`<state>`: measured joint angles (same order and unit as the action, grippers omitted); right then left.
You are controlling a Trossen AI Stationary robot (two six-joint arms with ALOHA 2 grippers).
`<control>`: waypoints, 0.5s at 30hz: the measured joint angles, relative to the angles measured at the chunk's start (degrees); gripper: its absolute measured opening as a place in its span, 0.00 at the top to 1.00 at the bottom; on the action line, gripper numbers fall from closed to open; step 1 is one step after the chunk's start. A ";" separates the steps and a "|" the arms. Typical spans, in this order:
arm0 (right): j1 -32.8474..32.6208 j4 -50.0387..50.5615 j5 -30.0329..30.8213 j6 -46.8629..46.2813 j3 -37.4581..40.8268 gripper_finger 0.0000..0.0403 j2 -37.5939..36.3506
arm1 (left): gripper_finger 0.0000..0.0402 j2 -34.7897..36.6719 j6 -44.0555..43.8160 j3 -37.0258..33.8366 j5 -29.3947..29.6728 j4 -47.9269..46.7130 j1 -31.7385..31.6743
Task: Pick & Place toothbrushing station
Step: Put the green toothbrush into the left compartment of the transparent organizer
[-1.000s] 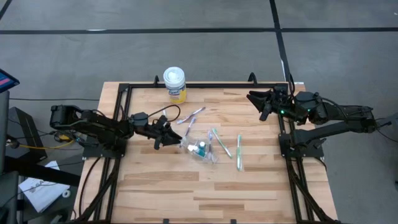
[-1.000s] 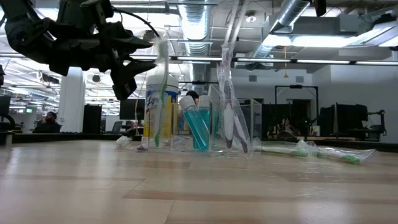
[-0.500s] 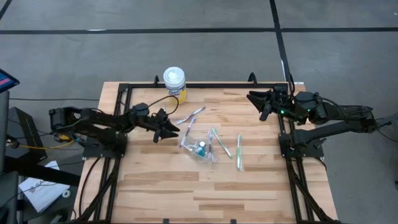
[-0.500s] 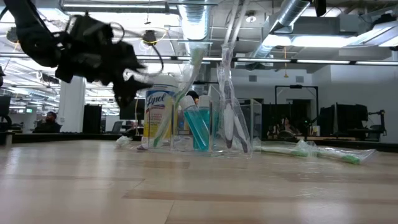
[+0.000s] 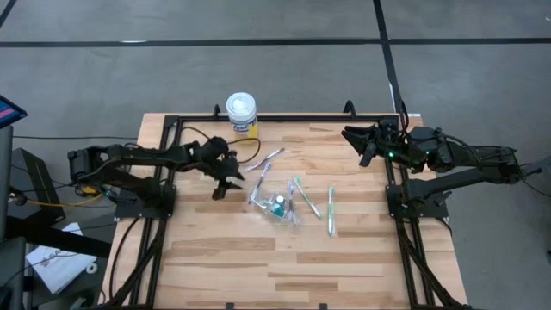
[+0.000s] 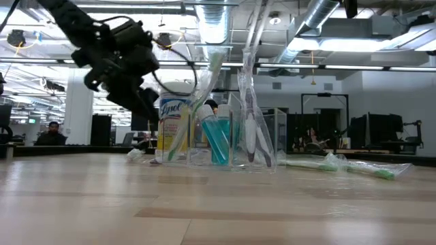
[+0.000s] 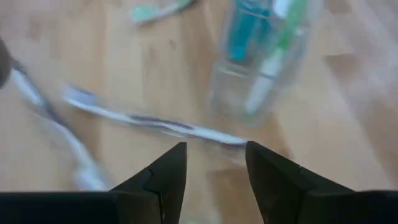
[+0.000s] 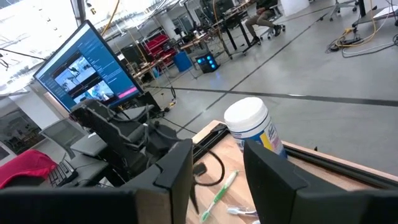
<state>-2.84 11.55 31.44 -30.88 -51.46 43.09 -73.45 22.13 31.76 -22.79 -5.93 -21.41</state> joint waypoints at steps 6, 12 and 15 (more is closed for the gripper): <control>-0.01 0.08 0.01 -0.47 0.00 0.67 0.00 | 0.61 0.00 15.41 4.76 9.90 -13.08 0.48; 0.01 0.43 0.04 0.00 0.00 0.67 0.01 | 0.63 0.00 19.67 4.77 14.23 -22.14 0.49; 0.07 0.48 0.04 0.75 0.00 0.67 0.02 | 0.65 0.00 20.23 4.77 14.28 -22.16 0.86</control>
<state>-2.77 12.03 31.48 -30.13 -51.46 43.11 -73.45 42.37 36.53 -8.51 -28.08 -20.55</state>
